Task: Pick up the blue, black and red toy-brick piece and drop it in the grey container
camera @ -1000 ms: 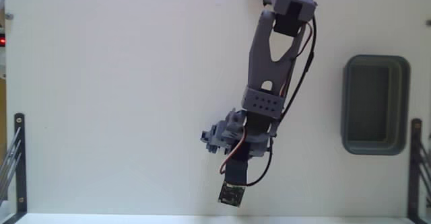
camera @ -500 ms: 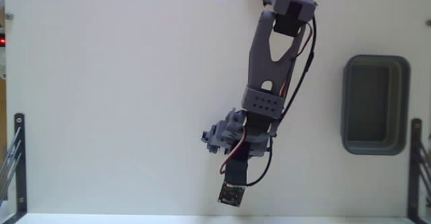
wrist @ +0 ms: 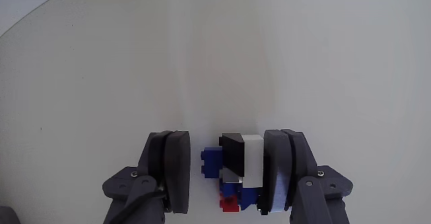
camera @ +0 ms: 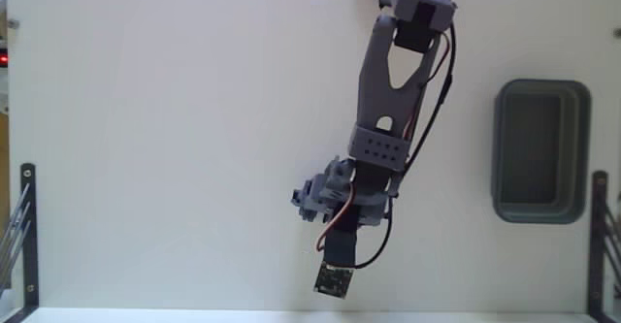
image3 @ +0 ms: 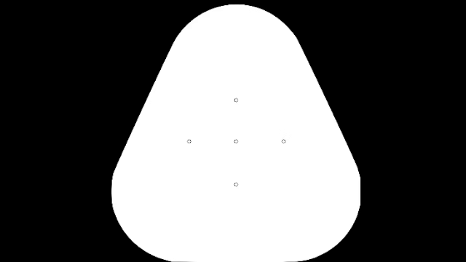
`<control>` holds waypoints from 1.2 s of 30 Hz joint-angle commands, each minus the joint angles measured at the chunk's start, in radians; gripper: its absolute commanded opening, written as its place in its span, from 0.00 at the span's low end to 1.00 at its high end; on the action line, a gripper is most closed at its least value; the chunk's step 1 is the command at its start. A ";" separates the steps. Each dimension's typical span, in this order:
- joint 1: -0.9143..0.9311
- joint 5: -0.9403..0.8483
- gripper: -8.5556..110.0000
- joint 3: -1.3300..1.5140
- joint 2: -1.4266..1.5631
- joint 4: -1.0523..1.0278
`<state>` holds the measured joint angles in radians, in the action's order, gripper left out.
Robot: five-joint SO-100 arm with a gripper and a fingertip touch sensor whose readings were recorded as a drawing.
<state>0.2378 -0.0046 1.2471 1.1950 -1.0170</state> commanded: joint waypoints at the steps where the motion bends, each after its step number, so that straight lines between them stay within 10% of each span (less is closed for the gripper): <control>1: 0.013 0.005 0.61 0.001 0.101 0.019; 36: 0.013 0.005 0.52 0.001 0.101 0.019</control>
<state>0.2378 -0.0046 1.2471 1.1950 -1.0170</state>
